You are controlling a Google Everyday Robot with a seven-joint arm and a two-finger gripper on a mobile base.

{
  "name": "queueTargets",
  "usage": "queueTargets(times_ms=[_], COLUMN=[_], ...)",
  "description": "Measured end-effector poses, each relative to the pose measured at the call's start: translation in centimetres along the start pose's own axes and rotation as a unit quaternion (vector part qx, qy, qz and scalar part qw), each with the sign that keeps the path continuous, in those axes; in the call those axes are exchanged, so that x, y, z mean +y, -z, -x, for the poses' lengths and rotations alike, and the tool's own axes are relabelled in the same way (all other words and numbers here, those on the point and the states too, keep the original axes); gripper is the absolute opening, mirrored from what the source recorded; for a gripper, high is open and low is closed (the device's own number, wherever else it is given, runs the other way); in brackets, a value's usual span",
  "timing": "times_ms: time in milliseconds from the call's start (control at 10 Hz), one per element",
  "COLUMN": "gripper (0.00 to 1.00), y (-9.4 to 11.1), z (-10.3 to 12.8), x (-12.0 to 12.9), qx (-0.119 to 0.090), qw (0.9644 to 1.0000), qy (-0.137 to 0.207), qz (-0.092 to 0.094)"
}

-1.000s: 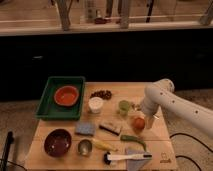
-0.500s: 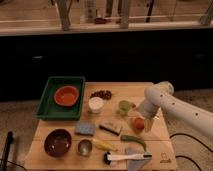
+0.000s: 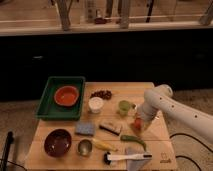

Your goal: Place apple in paper cup

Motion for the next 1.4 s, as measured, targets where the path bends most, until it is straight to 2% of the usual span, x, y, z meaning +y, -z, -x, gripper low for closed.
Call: queueTargets(times_ms=[100,400,700,1400], gripper=[0.28,0.02,0.0,0.0], y=[-0.2,0.5,2.1,3.6], z=[-0.3,-0.9,-0.5,-0.4], x=[0.1,0.4,-0.1,-1.1], qx=[-0.004,0.003,0.009,0.011], qw=[1.0,1.0,0.9997,0.9989], qy=[-0.001,0.005,0.021,0.044], qz=[0.0,-0.002,-0.007,-0.014])
